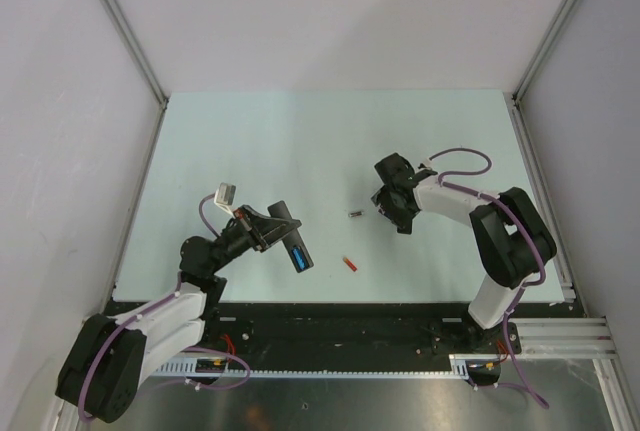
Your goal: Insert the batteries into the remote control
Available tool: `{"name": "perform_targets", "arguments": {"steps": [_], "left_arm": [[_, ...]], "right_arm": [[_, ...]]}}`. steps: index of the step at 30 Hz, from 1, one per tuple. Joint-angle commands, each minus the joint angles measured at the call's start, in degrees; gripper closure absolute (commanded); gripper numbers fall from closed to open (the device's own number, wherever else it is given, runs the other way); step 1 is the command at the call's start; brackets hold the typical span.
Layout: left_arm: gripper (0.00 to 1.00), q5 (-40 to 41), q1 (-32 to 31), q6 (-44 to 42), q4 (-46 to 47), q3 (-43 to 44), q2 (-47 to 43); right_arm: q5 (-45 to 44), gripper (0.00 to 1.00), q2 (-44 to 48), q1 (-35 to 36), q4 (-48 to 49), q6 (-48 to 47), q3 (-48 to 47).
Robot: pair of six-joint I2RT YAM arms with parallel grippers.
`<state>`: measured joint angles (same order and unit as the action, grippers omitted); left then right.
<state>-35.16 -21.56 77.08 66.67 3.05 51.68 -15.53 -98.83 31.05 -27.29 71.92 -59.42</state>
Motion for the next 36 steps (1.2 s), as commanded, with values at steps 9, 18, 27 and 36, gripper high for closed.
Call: {"name": "perform_targets", "arguments": {"steps": [9, 18, 27, 36], "left_arm": [[1.0, -0.79, 0.38, -0.17, 1.35, -4.54, -1.32], [1.0, -0.18, 0.47, -1.05, 1.09, -4.46, -1.85], [1.0, 0.09, 0.38, -1.23, 0.21, -5.33, -3.52], [1.0, 0.09, 0.38, -1.49, -0.05, -5.42, -3.43]], "right_arm": [[-3.81, 0.28, 10.75, 3.14, -9.01, -26.04, -7.12], [5.42, 0.42, 7.34, 2.62, 2.06, -63.3, -2.46], [16.68, 0.51, 3.83, 1.21, 5.49, -71.65, -2.37], [10.79, 0.54, 0.92, 0.86, 6.11, -71.74, -1.32]]}}
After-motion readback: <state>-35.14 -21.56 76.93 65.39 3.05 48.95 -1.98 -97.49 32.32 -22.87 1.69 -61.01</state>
